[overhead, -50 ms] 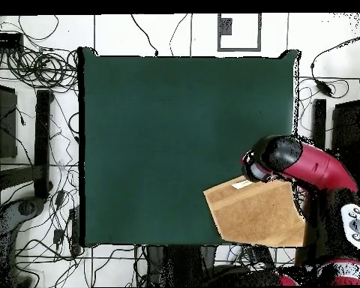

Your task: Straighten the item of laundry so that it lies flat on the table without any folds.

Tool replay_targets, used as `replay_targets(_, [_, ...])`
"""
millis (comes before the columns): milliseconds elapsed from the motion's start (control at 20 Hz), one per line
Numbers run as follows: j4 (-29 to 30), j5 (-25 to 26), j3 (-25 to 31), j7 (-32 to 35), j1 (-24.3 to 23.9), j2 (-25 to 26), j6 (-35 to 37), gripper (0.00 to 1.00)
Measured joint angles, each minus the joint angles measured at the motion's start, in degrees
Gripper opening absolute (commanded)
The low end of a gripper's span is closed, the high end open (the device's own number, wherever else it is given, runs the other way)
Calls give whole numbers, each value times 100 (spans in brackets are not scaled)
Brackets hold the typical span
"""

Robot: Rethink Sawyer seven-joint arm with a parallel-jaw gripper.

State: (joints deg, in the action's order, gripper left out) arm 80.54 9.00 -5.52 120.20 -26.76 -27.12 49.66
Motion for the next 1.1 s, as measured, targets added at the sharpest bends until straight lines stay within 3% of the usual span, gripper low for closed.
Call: replay_targets(1100, [559,-2,21,0,-470,46,-2312,100])
